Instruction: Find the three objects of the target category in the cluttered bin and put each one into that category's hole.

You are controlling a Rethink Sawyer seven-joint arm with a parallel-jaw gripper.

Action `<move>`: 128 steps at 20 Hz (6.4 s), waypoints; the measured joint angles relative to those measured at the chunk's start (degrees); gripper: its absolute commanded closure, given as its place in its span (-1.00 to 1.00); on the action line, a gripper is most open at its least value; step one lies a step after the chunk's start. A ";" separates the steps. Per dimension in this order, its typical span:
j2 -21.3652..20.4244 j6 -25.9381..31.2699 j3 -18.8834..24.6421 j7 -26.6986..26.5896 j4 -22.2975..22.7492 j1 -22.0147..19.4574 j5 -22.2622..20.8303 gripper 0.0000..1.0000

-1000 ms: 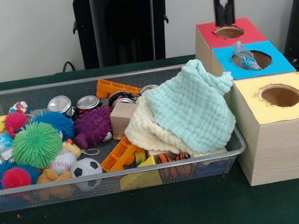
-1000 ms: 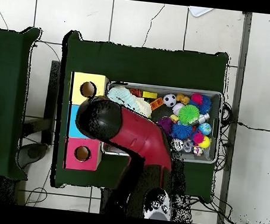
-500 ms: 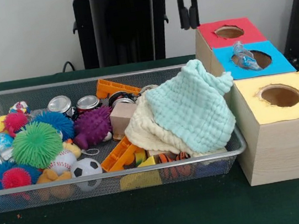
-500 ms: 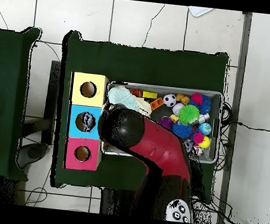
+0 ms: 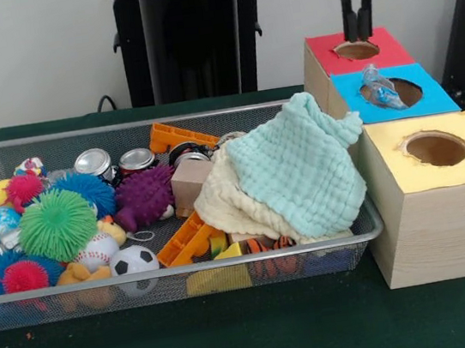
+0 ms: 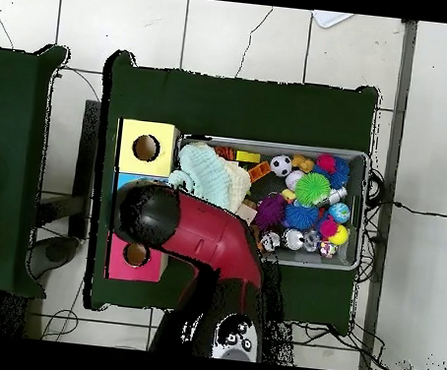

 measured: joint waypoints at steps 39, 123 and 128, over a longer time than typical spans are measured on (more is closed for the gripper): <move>8.22 6.52 -6.21 0.00 -4.44 7.31 -2.31 1.00; 19.82 -0.99 -0.15 0.00 -6.73 5.58 5.91 1.00; 17.19 5.57 -1.99 0.00 -6.87 6.95 3.09 1.00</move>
